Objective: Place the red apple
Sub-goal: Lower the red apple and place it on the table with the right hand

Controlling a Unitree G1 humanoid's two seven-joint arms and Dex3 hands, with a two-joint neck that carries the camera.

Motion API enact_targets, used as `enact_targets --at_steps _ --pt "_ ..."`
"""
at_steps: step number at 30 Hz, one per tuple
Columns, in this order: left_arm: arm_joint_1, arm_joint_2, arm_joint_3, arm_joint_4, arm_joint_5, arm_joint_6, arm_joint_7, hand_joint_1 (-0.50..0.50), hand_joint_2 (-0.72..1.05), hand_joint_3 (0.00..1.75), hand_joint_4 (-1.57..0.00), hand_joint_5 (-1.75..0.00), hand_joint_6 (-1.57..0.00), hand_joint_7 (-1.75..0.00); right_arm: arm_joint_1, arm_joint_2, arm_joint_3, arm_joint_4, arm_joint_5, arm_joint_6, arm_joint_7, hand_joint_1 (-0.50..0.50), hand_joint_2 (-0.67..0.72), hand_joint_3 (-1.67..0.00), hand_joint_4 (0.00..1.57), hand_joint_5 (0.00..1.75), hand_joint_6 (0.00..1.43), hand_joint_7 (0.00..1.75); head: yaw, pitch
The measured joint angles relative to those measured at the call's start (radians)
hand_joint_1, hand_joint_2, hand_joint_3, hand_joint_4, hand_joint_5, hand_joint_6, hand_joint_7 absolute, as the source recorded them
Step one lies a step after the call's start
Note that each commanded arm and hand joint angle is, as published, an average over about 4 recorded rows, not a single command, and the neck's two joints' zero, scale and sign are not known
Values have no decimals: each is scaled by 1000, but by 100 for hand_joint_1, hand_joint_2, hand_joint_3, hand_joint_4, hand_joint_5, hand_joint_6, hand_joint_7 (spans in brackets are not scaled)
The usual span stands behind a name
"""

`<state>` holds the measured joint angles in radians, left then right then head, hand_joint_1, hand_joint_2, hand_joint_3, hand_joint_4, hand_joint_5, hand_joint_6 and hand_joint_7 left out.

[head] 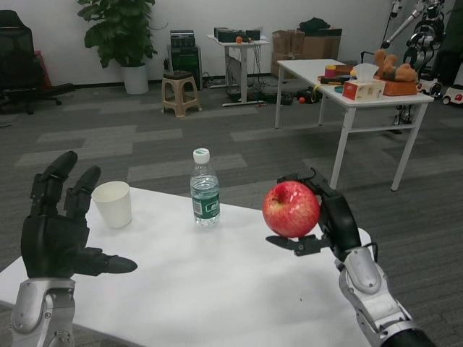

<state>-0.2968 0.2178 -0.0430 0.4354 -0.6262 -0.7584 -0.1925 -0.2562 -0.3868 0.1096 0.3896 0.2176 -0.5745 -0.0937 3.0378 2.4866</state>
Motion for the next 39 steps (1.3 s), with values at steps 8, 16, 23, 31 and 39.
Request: enact_targets --at_steps 8,16,23,31,39 --pt "0 0 -3 10 -2 -2 0 -43 -10 0 0 -62 0 -70 21 17 39 226 1 -15 9 -17 -35 -79 117 148 86 147 -6 -15" --pt "0 0 -5 29 -3 -2 0 -43 -10 0 0 -62 0 -70 25 27 56 363 17 -63 15 -17 -35 -79 118 145 86 147 -16 -23" --pt "0 0 -6 38 -4 -3 0 -43 -10 0 0 -62 0 -70 17 26 75 401 25 -82 21 -17 -35 -79 116 145 78 145 -20 -30" --pt "0 0 -7 42 -4 -3 0 -43 -10 0 0 -64 0 -70 7 22 111 417 41 -92 26 -17 -34 -81 91 114 52 126 -18 -33" --pt "0 0 -7 48 -8 -3 0 -43 -10 0 0 -62 0 -70 7 19 123 417 45 -96 40 -23 -29 -95 54 36 21 86 -17 -34"
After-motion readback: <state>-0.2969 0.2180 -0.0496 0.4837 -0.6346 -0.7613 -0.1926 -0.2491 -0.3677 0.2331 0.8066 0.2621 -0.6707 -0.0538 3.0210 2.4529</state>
